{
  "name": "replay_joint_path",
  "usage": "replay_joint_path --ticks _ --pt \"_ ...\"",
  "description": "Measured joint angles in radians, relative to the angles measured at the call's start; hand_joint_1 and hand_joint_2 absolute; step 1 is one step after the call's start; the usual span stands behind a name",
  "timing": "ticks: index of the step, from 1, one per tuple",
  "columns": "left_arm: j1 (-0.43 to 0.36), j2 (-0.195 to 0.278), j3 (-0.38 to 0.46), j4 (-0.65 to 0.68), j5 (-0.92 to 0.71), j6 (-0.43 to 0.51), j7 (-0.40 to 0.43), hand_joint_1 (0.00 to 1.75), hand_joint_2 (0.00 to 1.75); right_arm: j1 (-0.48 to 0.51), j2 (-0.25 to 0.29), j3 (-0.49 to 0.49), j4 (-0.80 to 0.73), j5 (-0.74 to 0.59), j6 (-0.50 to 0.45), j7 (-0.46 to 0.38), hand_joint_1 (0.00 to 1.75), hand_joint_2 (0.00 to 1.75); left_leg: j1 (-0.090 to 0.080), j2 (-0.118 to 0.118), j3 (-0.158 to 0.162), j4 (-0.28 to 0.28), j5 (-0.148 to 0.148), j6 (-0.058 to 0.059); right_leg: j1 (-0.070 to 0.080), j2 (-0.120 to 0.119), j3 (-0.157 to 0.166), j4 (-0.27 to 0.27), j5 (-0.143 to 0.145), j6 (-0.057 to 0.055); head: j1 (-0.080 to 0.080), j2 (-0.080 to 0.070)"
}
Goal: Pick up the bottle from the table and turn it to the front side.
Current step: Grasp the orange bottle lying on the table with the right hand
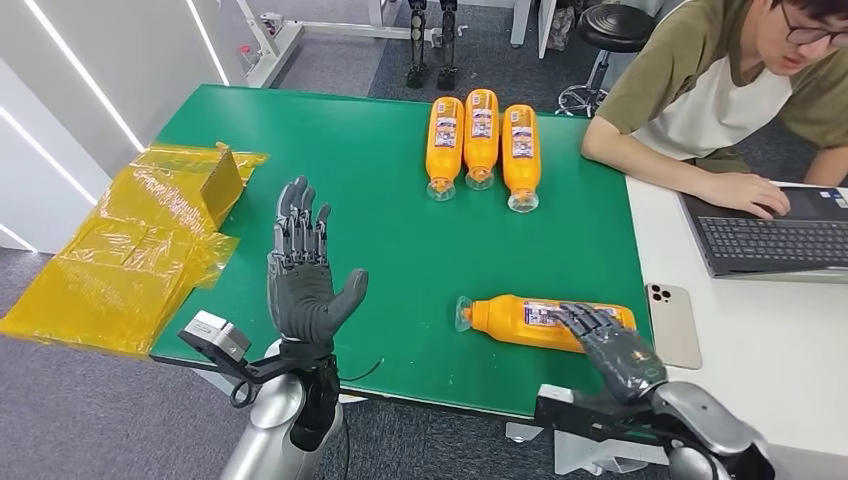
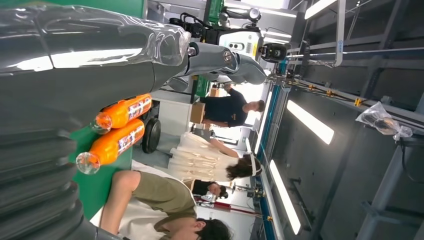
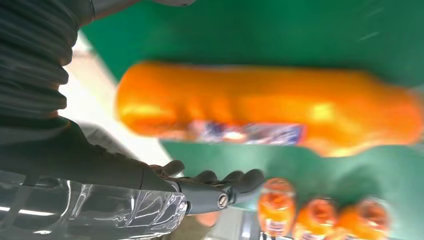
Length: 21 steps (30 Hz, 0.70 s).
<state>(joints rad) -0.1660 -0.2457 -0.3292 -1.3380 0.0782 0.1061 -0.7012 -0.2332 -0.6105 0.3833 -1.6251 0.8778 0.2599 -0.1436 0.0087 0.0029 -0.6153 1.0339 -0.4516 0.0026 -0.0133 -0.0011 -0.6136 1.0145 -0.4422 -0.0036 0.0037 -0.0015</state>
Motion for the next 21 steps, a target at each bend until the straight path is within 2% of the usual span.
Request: replay_joint_path --ticks 4,8,14,21 --pt "0.0 0.0 0.007 0.0 0.0 -0.011 0.0 0.0 1.75 -0.186 -0.093 0.086 0.054 -0.069 0.112 0.011 0.0 1.75 0.0 0.0 0.0 0.0 0.0 0.0 0.0 0.0 0.0 0.0 0.0 0.0 0.0 0.0" --pt "0.0 0.0 0.017 0.0 -0.001 -0.02 0.0 0.0 1.75 -0.359 -0.152 0.18 0.098 -0.132 0.179 0.03 0.0 1.75 0.0 0.0 0.0 0.0 0.001 0.0 0.0 -0.001 0.0 0.0 0.0 0.0 0.0 0.0" --pt "0.0 -0.002 0.028 0.0 -0.002 -0.02 0.0 0.0 1.75 -0.518 -0.196 0.305 0.139 -0.186 0.214 0.063 0.0 1.75 0.0 -0.001 -0.001 0.0 0.001 0.0 0.0 -0.001 0.0 0.0 0.0 0.0 0.0 0.0" --pt "0.004 -0.002 0.042 -0.011 0.004 -0.006 0.0 0.0 1.75 -0.751 -0.21 0.49 0.22 -0.323 0.32 0.093 0.0 1.75 0.0 -0.002 -0.001 0.0 0.001 0.0 0.0 -0.002 -0.001 0.0 0.0 0.0 0.0 0.0"
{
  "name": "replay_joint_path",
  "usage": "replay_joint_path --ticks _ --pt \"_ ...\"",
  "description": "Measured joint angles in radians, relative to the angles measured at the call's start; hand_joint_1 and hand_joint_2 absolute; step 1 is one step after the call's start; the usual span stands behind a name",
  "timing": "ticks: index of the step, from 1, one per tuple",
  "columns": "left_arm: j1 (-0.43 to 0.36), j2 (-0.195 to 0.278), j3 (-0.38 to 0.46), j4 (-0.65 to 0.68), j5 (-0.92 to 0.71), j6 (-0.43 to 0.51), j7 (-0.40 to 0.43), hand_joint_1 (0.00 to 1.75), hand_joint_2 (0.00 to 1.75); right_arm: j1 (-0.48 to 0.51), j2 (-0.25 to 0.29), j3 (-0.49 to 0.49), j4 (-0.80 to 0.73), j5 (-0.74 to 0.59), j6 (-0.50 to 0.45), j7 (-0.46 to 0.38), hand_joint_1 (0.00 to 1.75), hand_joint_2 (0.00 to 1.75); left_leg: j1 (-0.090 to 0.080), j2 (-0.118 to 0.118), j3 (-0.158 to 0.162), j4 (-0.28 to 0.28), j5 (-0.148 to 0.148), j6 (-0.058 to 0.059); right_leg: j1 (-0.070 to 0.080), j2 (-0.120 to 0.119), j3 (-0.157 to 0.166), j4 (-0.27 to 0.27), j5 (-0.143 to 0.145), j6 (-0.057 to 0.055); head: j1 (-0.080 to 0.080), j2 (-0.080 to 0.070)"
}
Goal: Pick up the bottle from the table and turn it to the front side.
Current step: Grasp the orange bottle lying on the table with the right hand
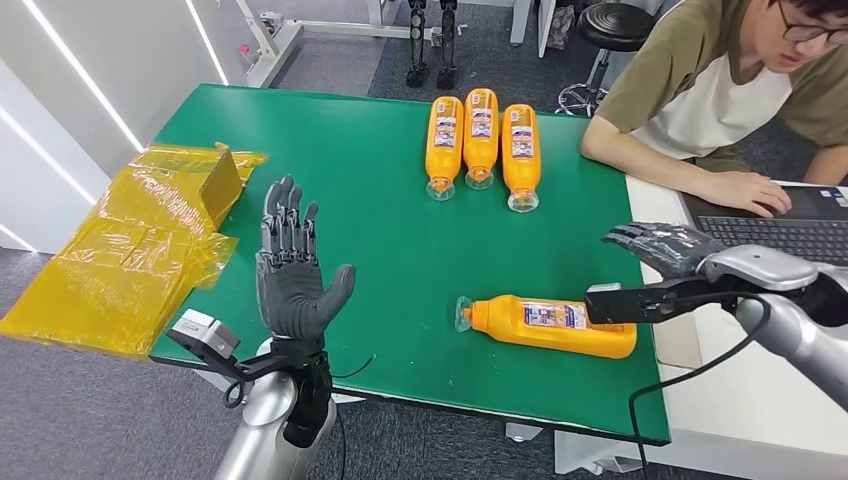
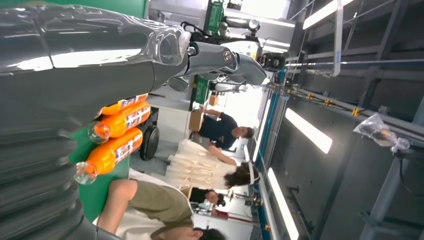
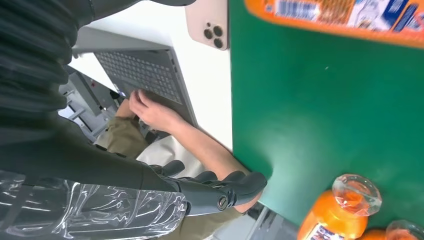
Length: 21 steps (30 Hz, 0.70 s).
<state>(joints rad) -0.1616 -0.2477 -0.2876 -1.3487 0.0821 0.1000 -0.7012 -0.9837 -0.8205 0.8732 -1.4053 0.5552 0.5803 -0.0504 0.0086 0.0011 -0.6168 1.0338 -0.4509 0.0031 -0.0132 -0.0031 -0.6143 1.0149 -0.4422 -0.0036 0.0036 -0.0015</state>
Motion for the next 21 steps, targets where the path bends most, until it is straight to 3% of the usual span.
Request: replay_joint_path --ticks 4,10,21 --pt "0.004 0.0 0.009 -0.017 0.004 0.007 0.0 0.0 1.75 -0.079 0.018 0.103 0.095 -0.054 -0.031 -0.014 0.0 1.75 0.0 -0.001 -0.001 0.0 0.0 0.0 0.0 -0.002 0.0 0.0 0.0 0.0 0.0 0.0" --pt "0.005 0.0 0.014 -0.025 0.013 0.019 0.0 0.0 1.75 -0.074 0.077 0.201 0.215 -0.077 -0.187 -0.061 0.0 1.75 0.0 -0.002 0.0 0.0 0.0 0.0 0.0 -0.002 0.0 0.0 0.0 0.0 0.0 0.0" --pt "0.005 0.001 0.014 -0.026 0.021 0.036 0.0 0.0 1.75 -0.052 0.148 0.269 0.295 -0.104 -0.221 -0.093 0.0 1.75 0.0 0.0 0.0 0.0 0.0 0.0 0.0 -0.001 0.0 0.0 0.0 0.0 0.0 0.0"
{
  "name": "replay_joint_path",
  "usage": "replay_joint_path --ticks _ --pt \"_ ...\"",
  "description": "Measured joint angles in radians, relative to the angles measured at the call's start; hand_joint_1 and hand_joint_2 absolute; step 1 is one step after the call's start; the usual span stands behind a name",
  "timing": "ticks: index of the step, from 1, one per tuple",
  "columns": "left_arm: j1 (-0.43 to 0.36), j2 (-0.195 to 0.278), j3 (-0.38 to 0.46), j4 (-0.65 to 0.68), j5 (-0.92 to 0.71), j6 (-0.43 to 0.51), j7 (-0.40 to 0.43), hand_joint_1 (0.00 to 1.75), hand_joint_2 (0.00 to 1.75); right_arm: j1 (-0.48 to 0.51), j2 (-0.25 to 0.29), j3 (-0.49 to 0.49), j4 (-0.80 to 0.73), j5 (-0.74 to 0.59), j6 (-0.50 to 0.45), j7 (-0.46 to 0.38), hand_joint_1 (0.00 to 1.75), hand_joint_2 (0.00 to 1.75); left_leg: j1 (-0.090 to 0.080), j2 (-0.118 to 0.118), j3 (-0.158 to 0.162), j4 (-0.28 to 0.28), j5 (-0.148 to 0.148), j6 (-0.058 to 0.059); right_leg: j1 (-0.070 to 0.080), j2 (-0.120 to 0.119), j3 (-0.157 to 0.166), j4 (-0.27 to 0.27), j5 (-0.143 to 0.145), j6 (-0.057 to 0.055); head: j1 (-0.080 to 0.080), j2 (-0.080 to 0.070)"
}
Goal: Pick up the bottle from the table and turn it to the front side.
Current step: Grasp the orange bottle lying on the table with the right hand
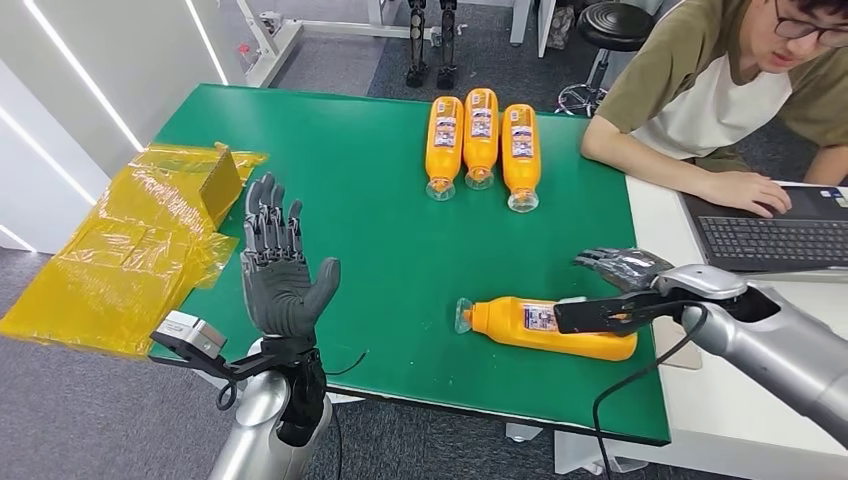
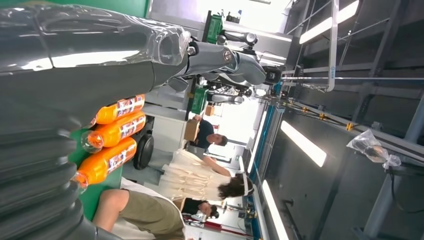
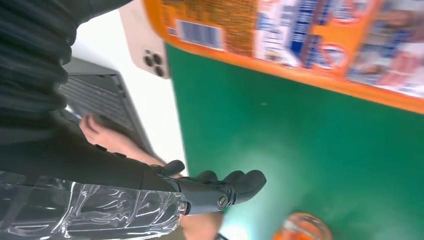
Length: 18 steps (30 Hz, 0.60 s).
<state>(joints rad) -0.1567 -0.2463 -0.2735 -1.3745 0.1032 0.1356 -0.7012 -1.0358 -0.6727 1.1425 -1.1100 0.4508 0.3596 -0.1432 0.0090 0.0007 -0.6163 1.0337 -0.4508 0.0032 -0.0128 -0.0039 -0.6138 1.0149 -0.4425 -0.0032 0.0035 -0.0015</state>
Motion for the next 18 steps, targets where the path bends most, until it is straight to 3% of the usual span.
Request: replay_joint_path --ticks 8,18 --pt "0.001 0.0 0.0 -0.001 0.001 0.002 0.0 0.0 1.75 -0.015 0.105 0.022 0.105 -0.016 -0.008 -0.043 0.0 1.75 0.0 0.0 0.002 0.0 0.001 0.0 0.0 0.0 0.002 0.0 0.0 0.0 0.0 0.0" --pt "0.001 0.001 0.0 -0.001 0.0 -0.002 0.0 0.0 1.75 -0.006 0.132 0.037 0.142 -0.016 -0.032 -0.052 0.0 1.75 0.0 0.0 0.004 0.0 0.001 0.0 0.0 0.0 0.005 -0.001 0.0 0.0 0.0 0.0"
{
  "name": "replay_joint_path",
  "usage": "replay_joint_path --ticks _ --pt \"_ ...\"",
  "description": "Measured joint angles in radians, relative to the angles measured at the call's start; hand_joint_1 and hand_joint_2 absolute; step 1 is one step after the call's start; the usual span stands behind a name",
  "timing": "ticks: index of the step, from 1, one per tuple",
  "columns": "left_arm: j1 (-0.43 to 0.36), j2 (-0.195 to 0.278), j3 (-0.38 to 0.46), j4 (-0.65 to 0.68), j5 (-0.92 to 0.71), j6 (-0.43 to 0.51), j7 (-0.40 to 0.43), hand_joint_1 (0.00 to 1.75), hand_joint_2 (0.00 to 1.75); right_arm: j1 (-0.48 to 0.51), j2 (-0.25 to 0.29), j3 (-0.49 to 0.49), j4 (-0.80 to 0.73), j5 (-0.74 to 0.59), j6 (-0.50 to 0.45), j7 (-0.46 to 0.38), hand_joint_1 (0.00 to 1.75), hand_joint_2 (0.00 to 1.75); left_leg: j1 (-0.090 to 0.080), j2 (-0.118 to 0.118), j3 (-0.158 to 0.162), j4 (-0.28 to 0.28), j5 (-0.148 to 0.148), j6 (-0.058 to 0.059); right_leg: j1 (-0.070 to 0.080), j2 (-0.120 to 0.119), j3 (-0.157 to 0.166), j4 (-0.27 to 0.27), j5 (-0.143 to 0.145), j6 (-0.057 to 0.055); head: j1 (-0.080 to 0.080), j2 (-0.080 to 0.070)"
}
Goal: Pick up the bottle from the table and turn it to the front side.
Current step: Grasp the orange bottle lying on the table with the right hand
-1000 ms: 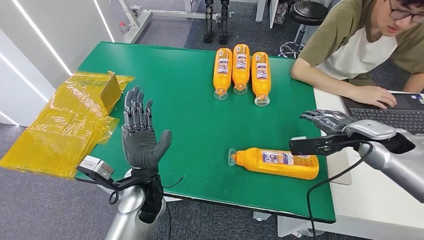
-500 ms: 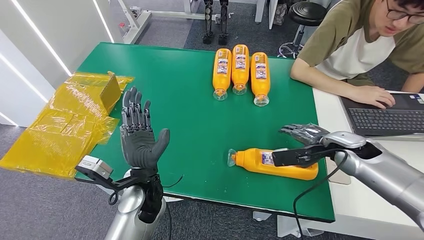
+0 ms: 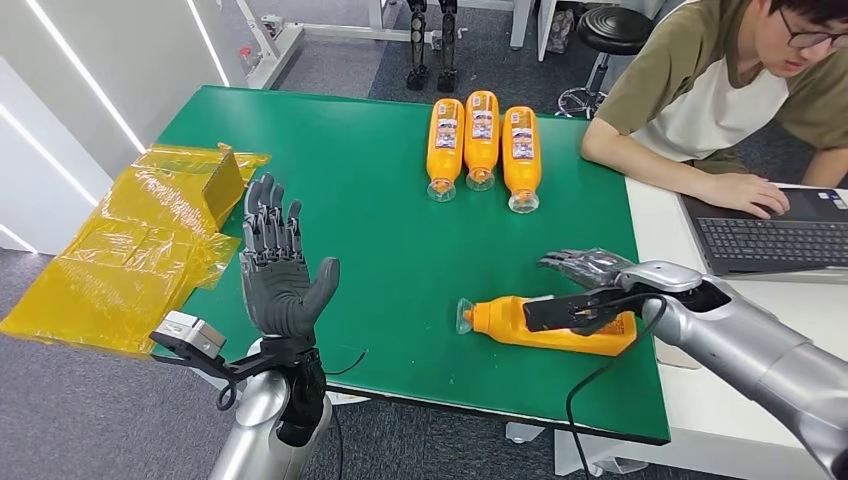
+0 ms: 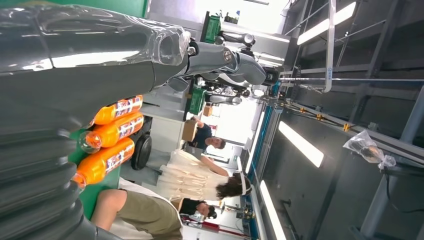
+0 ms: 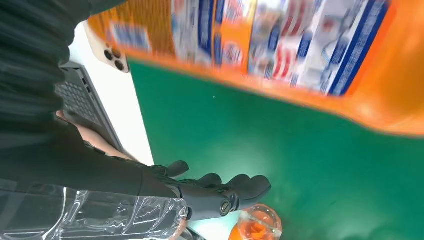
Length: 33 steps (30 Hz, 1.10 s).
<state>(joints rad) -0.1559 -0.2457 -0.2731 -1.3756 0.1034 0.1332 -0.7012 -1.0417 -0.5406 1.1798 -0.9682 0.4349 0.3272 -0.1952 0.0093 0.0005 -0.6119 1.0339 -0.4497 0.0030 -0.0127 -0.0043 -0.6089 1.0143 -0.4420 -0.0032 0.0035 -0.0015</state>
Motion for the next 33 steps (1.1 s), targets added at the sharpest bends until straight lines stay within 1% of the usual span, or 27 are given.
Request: replay_joint_path --ticks 6,10,17,27,33 --pt "0.0 0.0 0.0 0.0 -0.001 -0.005 0.0 0.0 1.75 0.061 -0.002 0.008 0.005 0.003 -0.031 0.005 0.0 1.75 0.0 -0.001 0.0 0.0 0.0 0.0 0.0 0.0 -0.001 0.0 0.001 0.0 0.0 0.0" --pt "0.0 0.0 0.0 0.0 0.0 -0.004 0.0 0.0 1.75 0.074 -0.011 0.008 0.003 0.01 -0.012 0.02 0.0 1.75 0.0 0.0 -0.001 0.0 0.0 0.0 0.0 0.0 -0.001 0.0 0.0 0.0 0.0 0.0" --pt "0.0 0.0 0.0 0.0 0.004 0.008 0.0 0.0 1.75 0.077 -0.015 0.011 0.003 0.019 0.028 0.024 0.0 1.75 0.0 0.0 -0.001 0.0 -0.001 0.0 0.0 0.0 -0.001 0.0 0.0 0.0 0.0 0.0" --pt "0.0 0.0 0.0 0.0 0.008 0.025 0.0 0.0 1.75 0.072 -0.02 0.024 0.036 0.075 0.032 0.064 0.0 1.75 0.0 -0.001 -0.001 0.0 -0.001 0.0 0.0 -0.001 -0.001 0.0 0.0 0.0 0.0 0.0" --pt "0.0 0.0 0.0 0.0 0.011 0.026 0.0 0.0 1.75 0.069 -0.024 0.027 0.069 0.09 0.022 0.069 0.01 1.75 0.0 -0.001 -0.002 0.0 -0.001 0.0 0.0 -0.001 -0.001 0.0 0.0 0.0 0.0 0.0"
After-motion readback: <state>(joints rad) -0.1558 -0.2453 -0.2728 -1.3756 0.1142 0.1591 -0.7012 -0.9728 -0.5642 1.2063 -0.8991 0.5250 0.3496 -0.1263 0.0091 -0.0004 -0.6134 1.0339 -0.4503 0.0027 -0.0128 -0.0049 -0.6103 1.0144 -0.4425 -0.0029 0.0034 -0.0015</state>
